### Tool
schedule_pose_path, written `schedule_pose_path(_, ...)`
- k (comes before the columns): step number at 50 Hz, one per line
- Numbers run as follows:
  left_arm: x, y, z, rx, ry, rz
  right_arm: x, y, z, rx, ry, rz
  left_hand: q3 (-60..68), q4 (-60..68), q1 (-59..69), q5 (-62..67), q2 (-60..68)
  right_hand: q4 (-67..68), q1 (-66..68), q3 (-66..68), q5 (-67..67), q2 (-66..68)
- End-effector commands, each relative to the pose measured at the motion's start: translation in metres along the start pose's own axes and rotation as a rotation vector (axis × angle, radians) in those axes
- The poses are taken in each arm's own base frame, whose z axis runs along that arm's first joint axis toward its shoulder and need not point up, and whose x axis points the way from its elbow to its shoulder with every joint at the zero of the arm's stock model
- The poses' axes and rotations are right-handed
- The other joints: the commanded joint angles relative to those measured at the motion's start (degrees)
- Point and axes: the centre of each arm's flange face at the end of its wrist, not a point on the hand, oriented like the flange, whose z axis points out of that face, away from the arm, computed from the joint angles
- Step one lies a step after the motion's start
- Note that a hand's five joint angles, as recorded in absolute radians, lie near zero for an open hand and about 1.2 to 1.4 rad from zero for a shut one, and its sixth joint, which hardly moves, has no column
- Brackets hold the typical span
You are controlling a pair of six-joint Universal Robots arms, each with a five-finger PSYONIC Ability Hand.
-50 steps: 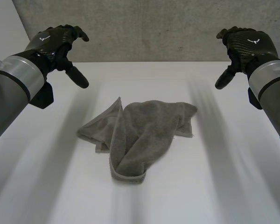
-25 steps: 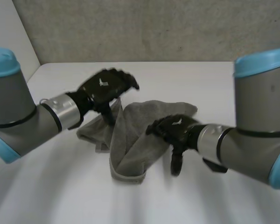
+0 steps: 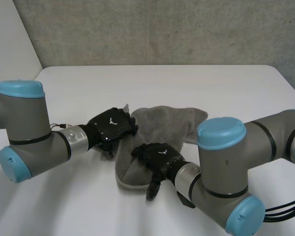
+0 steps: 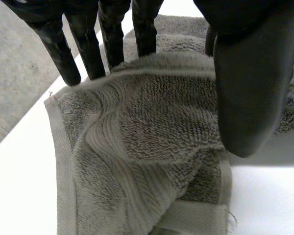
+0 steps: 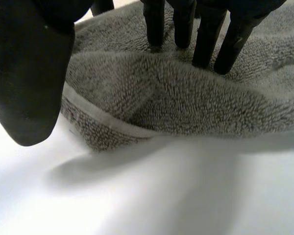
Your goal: Fold the towel.
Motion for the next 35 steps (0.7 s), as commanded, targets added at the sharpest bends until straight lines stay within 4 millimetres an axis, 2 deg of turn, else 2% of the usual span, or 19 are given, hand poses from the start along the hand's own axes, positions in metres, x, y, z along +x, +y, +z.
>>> schedule_pose_path(1,0.002,0.014,0.008,-0.065,-0.027,-0.015,-0.005,0.013,0.011,0.016,-0.003,-0.017,7.0,7.3,7.0,6.9,7.1,3.9,4.3,3.9,4.3,4.1)
schedule_pose_path(4,0.002,0.016,0.009,-0.076,-0.034,-0.017,-0.007,0.016,0.012,0.011,-0.008,-0.019,15.6,15.9,15.6,15.5,15.7,8.0,8.4,7.9,8.3,8.1)
schedule_pose_path(6,0.002,0.014,0.009,-0.073,-0.04,-0.022,-0.01,0.017,0.013,0.013,-0.016,-0.023,32.4,32.7,32.3,32.2,32.4,24.4,24.8,24.3,24.7,24.5)
schedule_pose_path(7,0.002,0.014,0.009,-0.073,-0.04,-0.022,-0.01,0.017,0.013,0.013,-0.016,-0.023,32.5,32.7,32.4,32.3,32.5,24.5,24.9,24.4,24.8,24.6)
schedule_pose_path(9,0.001,0.009,0.008,-0.064,-0.044,-0.018,-0.01,0.015,0.014,0.023,-0.017,-0.02,37.5,37.8,37.5,37.3,37.5,46.9,47.3,46.8,47.2,47.0)
schedule_pose_path(13,0.0,-0.002,0.003,-0.044,-0.053,-0.012,-0.011,0.011,0.013,0.035,-0.027,-0.023,45.3,45.6,45.3,45.2,45.4,65.9,66.3,65.8,66.2,66.0)
schedule_pose_path(20,-0.013,-0.038,-0.015,0.043,-0.112,-0.077,-0.01,-0.035,-0.001,0.144,-0.032,-0.052,54.5,54.8,54.5,54.3,54.5,65.9,66.3,65.9,66.3,66.1)
schedule_pose_path(22,-0.024,-0.057,-0.018,0.109,-0.144,-0.109,0.007,-0.072,-0.004,0.189,-0.028,-0.101,54.8,55.1,54.8,54.6,54.8,65.9,66.3,65.9,66.3,66.1)
schedule_pose_path(23,-0.025,-0.057,-0.018,0.109,-0.144,-0.109,0.007,-0.072,-0.004,0.189,-0.028,-0.101,54.8,55.1,54.8,54.6,54.8,65.9,66.3,65.9,66.3,66.1)
schedule_pose_path(25,-0.049,-0.081,-0.015,0.198,-0.211,-0.091,0.038,-0.118,0.0,0.248,0.01,-0.233,54.8,55.1,54.8,54.6,54.8,65.9,66.3,65.9,66.3,66.1)
schedule_pose_path(26,-0.049,-0.082,-0.015,0.198,-0.211,-0.091,0.038,-0.118,0.0,0.248,0.01,-0.234,54.8,55.1,54.8,54.6,54.8,65.9,66.3,65.9,66.3,66.1)
schedule_pose_path(27,-0.066,-0.097,-0.012,0.255,-0.259,-0.074,0.055,-0.148,0.002,0.311,0.059,-0.323,54.8,55.1,54.8,54.6,54.8,65.9,66.3,65.9,66.3,66.1)
schedule_pose_path(28,-0.066,-0.097,-0.012,0.255,-0.259,-0.074,0.065,-0.185,-0.002,0.413,0.122,-0.437,54.8,55.1,54.8,54.6,54.8,65.9,66.3,65.9,66.3,66.1)
schedule_pose_path(29,-0.082,-0.117,-0.012,0.317,-0.319,-0.064,0.065,-0.185,-0.002,0.414,0.123,-0.438,54.8,55.1,54.8,54.6,54.8,65.9,66.3,65.9,66.3,66.1)
schedule_pose_path(30,-0.094,-0.141,-0.016,0.389,-0.38,-0.076,0.067,-0.224,-0.015,0.539,0.185,-0.549,54.8,55.1,54.8,54.6,54.8,65.9,66.3,65.9,66.3,66.1)
schedule_pose_path(31,-0.094,-0.142,-0.016,0.389,-0.38,-0.077,0.067,-0.224,-0.015,0.54,0.186,-0.55,54.8,55.1,54.8,54.6,54.8,65.9,66.3,65.9,66.3,66.1)
schedule_pose_path(33,-0.114,-0.189,-0.034,0.57,-0.484,-0.091,0.061,-0.285,-0.056,0.777,0.292,-0.678,54.8,55.1,54.8,54.6,54.8,65.9,66.3,65.9,66.3,66.1)
schedule_pose_path(34,-0.114,-0.189,-0.034,0.571,-0.485,-0.091,0.061,-0.286,-0.056,0.778,0.293,-0.679,54.8,55.1,54.8,54.6,54.8,65.9,66.3,65.9,66.3,66.1)
schedule_pose_path(35,-0.123,-0.207,-0.047,0.659,-0.535,-0.084,0.057,-0.307,-0.076,0.884,0.318,-0.69,54.8,55.1,54.8,54.6,54.8,65.9,66.3,65.9,66.3,66.1)
